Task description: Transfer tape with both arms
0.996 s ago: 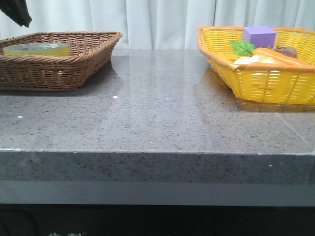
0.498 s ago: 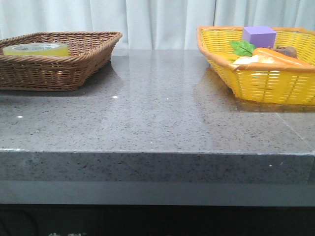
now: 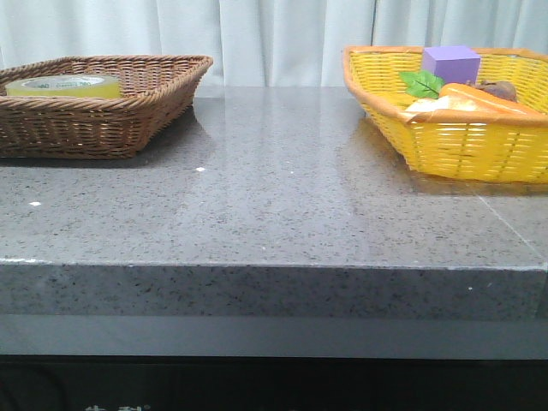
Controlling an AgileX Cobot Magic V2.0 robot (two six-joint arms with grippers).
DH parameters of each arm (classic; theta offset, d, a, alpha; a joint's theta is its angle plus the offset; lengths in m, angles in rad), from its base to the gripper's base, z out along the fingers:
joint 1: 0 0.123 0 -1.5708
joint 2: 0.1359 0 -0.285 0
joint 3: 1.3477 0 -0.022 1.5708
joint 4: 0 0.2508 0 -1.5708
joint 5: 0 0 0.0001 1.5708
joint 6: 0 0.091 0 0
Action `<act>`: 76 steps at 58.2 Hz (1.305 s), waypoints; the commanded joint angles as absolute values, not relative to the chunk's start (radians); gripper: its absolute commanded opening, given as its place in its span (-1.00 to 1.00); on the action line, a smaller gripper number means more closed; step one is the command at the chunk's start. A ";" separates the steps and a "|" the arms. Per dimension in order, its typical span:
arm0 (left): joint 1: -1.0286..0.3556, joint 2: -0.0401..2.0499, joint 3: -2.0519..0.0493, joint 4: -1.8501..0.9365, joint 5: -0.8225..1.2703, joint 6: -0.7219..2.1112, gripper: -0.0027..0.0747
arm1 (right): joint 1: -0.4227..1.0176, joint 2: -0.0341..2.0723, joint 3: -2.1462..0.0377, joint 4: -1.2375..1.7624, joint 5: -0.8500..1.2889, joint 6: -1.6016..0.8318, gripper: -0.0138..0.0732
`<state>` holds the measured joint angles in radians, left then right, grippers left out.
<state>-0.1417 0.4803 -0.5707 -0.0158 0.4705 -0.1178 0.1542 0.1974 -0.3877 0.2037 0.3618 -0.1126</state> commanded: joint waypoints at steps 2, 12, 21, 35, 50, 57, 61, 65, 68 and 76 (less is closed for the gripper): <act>-0.146 0.393 -0.517 -0.026 0.374 -0.114 -0.98 | 0.149 0.207 -0.410 0.205 0.285 -0.113 -0.77; -0.146 0.291 -0.449 -0.015 0.361 -0.114 -0.98 | 0.149 0.207 -0.410 0.205 0.285 -0.113 -0.77; -0.146 0.279 -0.449 -0.015 0.361 -0.114 -0.98 | 0.149 0.207 -0.410 0.205 0.285 -0.113 -0.77; -0.146 0.279 -0.449 -0.015 0.361 -0.114 -0.98 | 0.149 0.207 -0.410 0.205 0.285 -0.113 -0.77; -0.150 0.269 -0.425 -0.015 0.345 -0.114 -0.98 | 0.149 0.207 -0.410 0.205 0.285 -0.113 -0.77; -0.116 0.198 -0.348 -0.015 0.330 -0.113 -0.98 | 0.149 0.207 -0.410 0.205 0.285 -0.113 -0.77; -0.081 0.139 -0.290 -0.015 0.330 -0.113 -0.98 | 0.149 0.207 -0.410 0.205 0.285 -0.113 -0.77; -0.045 0.071 -0.227 -0.015 0.330 -0.113 -0.98 | 0.149 0.207 -0.410 0.205 0.285 -0.113 -0.77; -0.019 0.020 -0.183 -0.015 0.330 -0.113 -0.98 | 0.149 0.207 -0.410 0.205 0.285 -0.113 -0.77; 0.017 -0.017 -0.069 -0.015 0.254 -0.113 -0.98 | 0.149 0.208 -0.410 0.205 0.287 -0.113 -0.77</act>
<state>0.0027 -0.0061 -0.1074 -0.0140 0.3950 -0.1125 0.1542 0.1974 -0.3877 0.2037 0.3618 -0.1126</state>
